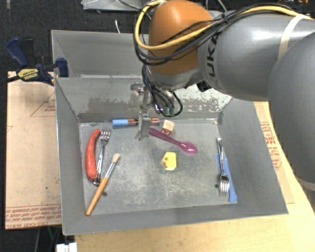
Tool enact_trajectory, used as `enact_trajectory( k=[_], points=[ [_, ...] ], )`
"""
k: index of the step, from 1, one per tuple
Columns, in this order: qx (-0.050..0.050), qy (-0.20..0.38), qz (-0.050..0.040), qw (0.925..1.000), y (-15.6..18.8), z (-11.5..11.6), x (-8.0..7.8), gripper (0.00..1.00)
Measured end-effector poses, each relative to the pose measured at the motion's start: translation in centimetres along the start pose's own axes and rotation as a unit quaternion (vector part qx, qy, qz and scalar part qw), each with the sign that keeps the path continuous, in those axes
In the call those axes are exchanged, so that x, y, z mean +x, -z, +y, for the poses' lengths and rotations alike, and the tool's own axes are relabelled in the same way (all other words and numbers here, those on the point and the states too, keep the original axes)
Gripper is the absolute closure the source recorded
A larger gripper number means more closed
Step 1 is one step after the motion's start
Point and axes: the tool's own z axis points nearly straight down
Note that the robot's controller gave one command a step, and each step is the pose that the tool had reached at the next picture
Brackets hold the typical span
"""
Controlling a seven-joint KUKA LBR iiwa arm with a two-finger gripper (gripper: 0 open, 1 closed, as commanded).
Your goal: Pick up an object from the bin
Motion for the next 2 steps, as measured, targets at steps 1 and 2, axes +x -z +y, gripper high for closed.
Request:
enact_trajectory(
  k=[1,2],
  points=[
    [0.000,-0.002,-0.0039,1.0000,0.6,-0.1,-0.2,0.00],
    [-0.001,0.143,-0.0048,0.9897,-9.8,6.1,-1.0,0.00]
  ],
)
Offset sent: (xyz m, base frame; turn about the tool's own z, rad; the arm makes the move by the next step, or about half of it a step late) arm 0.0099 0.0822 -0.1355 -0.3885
